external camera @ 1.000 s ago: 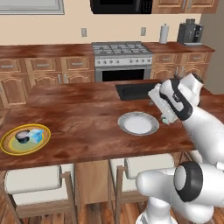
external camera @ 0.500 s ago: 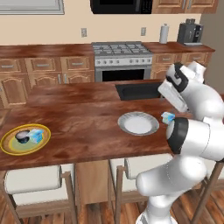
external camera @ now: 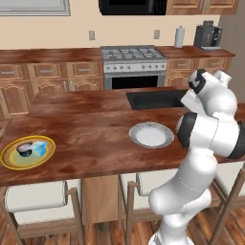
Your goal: Place two yogurt containers on each plate.
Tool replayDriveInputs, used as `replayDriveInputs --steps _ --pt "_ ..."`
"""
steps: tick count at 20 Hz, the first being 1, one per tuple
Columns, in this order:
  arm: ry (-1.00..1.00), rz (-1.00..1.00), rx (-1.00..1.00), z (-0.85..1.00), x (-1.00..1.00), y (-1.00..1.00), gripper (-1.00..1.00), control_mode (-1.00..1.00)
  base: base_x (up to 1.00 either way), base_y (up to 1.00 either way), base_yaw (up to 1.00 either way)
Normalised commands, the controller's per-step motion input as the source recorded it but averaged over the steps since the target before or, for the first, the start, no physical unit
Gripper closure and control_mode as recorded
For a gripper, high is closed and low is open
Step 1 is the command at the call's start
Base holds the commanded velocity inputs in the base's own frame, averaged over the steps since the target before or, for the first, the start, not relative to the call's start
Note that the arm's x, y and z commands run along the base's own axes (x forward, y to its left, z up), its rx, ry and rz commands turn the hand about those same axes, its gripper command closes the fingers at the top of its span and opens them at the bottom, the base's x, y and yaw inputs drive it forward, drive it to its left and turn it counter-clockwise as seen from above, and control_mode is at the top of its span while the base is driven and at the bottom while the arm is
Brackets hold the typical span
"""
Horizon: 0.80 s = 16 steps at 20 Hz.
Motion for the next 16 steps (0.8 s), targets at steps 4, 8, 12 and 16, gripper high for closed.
replayDriveInputs --steps 4,8,12,16 --pt "0.00 0.00 0.00 -0.44 0.08 -0.02 -1.00 -1.00 0.00 0.00 0.00" --pt "0.00 0.03 -0.03 -0.38 0.00 0.01 -1.00 -1.00 0.00 0.00 0.00" --pt "0.00 0.05 -0.05 -0.25 0.00 0.00 -1.00 -1.00 0.00 0.00 0.00" --pt "0.00 0.02 0.00 -0.04 0.00 0.01 -1.00 -1.00 0.00 0.00 0.00"
